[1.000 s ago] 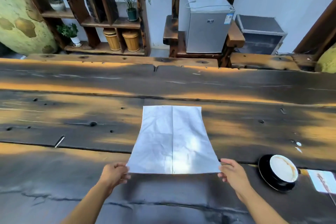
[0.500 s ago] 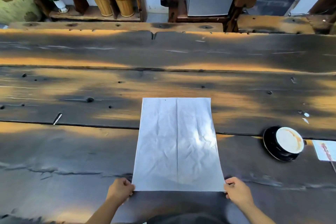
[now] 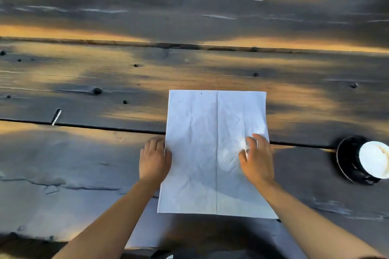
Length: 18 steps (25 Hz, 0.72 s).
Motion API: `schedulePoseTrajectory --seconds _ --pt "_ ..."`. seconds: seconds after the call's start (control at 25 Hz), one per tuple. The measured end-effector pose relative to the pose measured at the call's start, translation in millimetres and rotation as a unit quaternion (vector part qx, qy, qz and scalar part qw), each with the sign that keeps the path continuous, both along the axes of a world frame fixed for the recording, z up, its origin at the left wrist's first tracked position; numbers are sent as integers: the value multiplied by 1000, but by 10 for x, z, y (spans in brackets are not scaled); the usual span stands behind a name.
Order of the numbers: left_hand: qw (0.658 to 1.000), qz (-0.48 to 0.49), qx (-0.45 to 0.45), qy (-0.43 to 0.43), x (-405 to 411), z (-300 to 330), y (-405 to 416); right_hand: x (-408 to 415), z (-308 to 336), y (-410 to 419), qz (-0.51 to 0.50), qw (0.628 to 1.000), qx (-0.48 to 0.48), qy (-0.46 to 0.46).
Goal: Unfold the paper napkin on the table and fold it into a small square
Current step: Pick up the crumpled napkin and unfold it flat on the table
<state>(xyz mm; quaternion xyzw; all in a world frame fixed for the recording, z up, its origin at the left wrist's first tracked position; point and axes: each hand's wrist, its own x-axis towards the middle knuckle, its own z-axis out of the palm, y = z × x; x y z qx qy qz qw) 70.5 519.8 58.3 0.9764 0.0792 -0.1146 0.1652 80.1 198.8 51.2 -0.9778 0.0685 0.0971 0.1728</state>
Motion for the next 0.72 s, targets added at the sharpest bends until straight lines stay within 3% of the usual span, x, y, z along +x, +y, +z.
schedulePoseTrajectory --seconds 0.16,0.36,0.72 --pt "991 -129 9 -36 771 -292 -139 750 -261 839 139 989 26 -50" --pt "980 -193 35 -42 1412 -595 -70 1409 -426 1586 227 972 25 -49" --pt "978 -185 88 -26 1538 -631 -69 1603 -566 1321 249 967 -40 -42"
